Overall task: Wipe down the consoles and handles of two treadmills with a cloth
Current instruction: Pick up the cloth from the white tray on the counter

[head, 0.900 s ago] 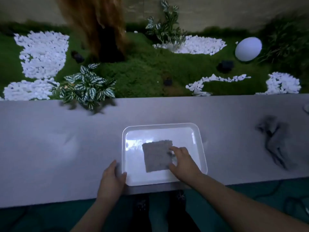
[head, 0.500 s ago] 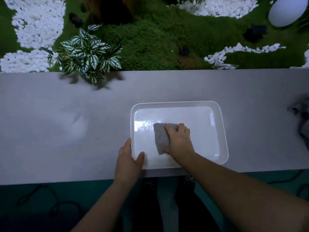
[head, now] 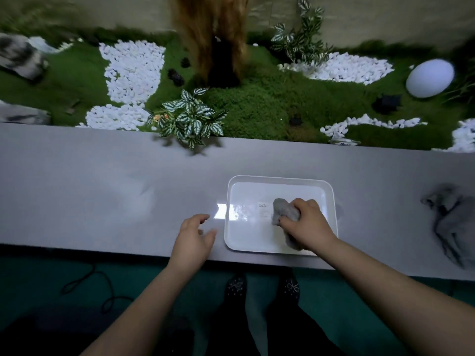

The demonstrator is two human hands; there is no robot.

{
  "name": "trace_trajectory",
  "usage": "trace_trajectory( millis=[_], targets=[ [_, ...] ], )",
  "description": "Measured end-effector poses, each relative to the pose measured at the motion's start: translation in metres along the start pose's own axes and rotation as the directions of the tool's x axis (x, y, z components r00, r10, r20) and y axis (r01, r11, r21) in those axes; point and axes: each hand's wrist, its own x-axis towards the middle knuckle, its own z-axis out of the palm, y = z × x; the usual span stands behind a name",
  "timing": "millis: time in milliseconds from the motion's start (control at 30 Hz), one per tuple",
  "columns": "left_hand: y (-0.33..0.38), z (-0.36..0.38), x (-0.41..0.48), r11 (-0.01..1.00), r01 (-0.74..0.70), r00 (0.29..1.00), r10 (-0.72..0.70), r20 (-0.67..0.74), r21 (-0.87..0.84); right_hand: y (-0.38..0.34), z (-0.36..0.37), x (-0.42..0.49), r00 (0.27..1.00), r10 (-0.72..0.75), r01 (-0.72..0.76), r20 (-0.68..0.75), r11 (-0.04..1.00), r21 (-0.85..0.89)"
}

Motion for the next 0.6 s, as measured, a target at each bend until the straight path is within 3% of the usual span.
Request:
trace_trajectory(
  millis=[133,300,500,600],
  targets=[
    [0.011,-0.028,-0.045,0.999,-0.043,0.996,0.044,-0.082,0.015,-0.024,-0.027,-0.029,0.998,-0.059,0.060,-0.016,0.997,0.042],
    [0.026,-0.038,-0.110,0.999,-0.012,0.968,0.004,-0.249,-0.030,-0.042,-0.061,-0.052,0.972,-0.222,0.224,0.076,0.974,-0.019],
    [0.033,-0.016,-0.200,0.988,0.065,0.866,-0.124,-0.485,-0.137,-0.059,-0.092,-0.078,0.882,-0.430,0.452,0.192,0.888,-0.090],
    [0.030,0.000,-0.247,0.970,0.107,0.803,-0.214,-0.556,-0.219,-0.067,-0.091,-0.096,0.814,-0.493,0.529,0.306,0.848,-0.041]
  ],
)
